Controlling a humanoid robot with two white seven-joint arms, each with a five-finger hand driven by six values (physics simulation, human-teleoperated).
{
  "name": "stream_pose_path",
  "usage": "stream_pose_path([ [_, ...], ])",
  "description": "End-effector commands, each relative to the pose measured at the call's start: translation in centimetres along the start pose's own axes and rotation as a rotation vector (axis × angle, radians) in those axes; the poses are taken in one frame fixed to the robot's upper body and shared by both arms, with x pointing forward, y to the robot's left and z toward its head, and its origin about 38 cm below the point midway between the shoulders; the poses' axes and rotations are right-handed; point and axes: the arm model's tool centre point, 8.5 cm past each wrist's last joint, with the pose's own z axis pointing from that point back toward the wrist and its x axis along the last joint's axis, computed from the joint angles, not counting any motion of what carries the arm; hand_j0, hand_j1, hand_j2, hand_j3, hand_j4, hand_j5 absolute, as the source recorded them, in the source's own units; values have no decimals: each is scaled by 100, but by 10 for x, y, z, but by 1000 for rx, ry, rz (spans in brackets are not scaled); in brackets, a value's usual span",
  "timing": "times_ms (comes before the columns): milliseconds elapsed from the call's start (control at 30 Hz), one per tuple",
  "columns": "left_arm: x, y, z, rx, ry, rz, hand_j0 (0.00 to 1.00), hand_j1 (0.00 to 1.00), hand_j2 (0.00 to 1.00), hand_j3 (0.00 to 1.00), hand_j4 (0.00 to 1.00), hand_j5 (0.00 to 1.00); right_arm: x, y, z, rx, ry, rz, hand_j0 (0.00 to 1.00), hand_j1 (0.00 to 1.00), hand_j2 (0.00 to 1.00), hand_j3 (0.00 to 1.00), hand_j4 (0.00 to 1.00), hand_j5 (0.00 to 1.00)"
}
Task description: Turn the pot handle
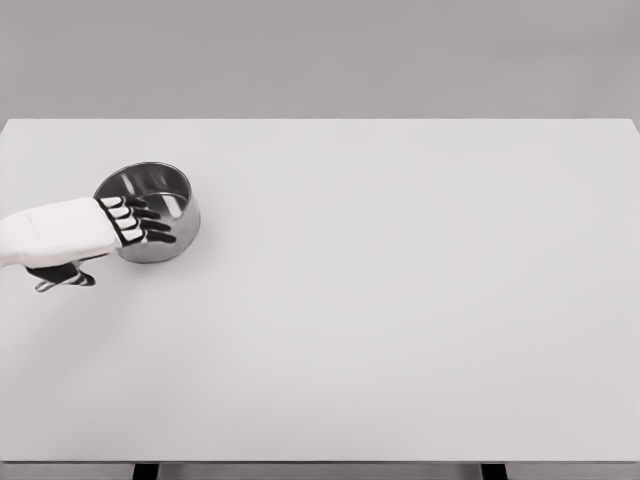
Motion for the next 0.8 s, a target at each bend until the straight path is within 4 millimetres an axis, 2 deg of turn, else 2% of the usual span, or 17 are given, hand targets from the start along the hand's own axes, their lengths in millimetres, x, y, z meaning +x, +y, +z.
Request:
stream_pose_path([
  [0, -1, 8, 0, 51, -7, 34, 100, 100, 100, 100, 100, 100, 0, 0, 0, 1, 0, 0, 100, 100, 100, 100, 100, 100],
  [200, 2, 12, 3, 162, -2, 87, 100, 100, 100, 100, 100, 100, 0, 0, 0, -1, 0, 0, 100, 100, 100, 100, 100, 100],
  [367, 7, 18, 25, 290, 54, 96, 100, 100, 100, 100, 100, 100, 0, 0, 0, 1, 0, 0, 100, 100, 100, 100, 100, 100],
  [567, 19, 14, 14, 310, 25, 101, 100, 100, 100, 100, 100, 100, 0, 0, 0, 1, -1, 0, 100, 100, 100, 100, 100, 100],
  [767, 25, -10, 0, 243, 56, 58, 100, 100, 100, 100, 100, 100, 0, 0, 0, 1, -1, 0, 100, 100, 100, 100, 100, 100],
])
